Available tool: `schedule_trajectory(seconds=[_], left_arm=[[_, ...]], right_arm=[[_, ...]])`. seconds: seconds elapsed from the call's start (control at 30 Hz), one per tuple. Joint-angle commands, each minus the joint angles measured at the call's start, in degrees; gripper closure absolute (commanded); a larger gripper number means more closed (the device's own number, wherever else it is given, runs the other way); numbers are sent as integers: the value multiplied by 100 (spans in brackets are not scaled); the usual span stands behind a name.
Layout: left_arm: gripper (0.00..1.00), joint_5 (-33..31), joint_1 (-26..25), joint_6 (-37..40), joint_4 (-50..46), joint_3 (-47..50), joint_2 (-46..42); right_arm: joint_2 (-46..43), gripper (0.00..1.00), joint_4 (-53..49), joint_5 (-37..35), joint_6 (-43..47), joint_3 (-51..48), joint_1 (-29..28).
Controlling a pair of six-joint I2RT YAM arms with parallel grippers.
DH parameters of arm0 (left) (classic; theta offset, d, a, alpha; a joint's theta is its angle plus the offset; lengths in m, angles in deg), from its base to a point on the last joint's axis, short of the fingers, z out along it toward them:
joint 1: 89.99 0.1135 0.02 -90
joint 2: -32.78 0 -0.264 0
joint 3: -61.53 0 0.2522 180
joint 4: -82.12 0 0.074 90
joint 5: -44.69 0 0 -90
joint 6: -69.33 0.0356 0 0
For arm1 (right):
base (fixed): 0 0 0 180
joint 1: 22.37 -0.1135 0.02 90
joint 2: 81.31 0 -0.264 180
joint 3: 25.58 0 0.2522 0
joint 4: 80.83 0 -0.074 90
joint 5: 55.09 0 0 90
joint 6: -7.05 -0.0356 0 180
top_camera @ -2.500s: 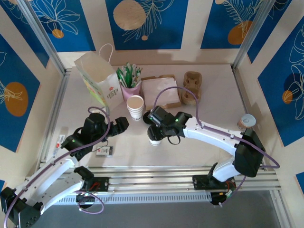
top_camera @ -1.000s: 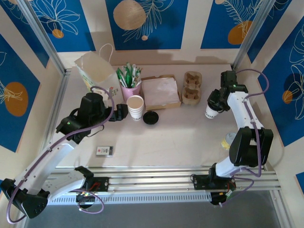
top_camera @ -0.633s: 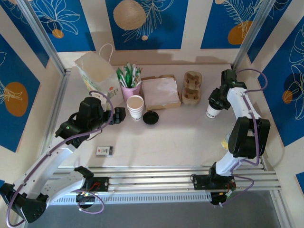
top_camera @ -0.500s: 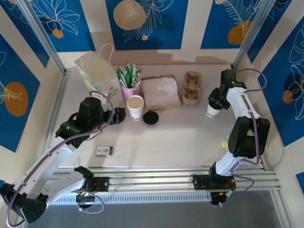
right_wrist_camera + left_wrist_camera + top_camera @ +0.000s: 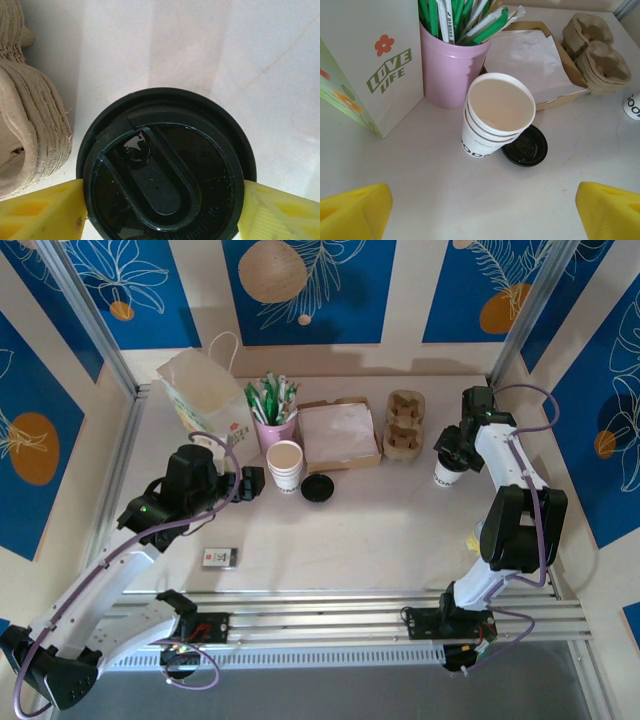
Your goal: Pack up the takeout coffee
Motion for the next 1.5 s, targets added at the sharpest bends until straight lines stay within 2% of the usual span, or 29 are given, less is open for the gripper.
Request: schedule_trajectory(seconds=[0.0, 0.5, 0.73, 0.93, 1.0, 1.17, 1.3, 1.47], left_arm=[[6, -53, 90, 118, 100, 62, -88], [5, 4, 90, 136, 84, 54, -30], [5, -48, 90, 154, 101, 62, -78], [5, -234, 99, 203, 127, 97, -222], [5, -289, 108, 224, 136, 115, -273], [5, -419, 108, 277, 128, 149, -350], [5, -548, 108, 341, 127, 171, -399], [5, -571, 100, 370, 110, 201, -450]], right_arm=[[-131, 25, -171, -67, -5, 270, -27], [-160, 21, -278, 8, -31, 397, -9], [-655, 21, -327, 8, -75, 471, -92], [-1043, 27, -278, -122, 115, 423, -782], [-986, 30, -345, -357, 182, 506, -1174], [-546, 31, -432, -365, 173, 700, -1827], [-133, 32, -412, -272, -105, 786, -2144], [241, 33, -272, -155, -686, 711, -2181]])
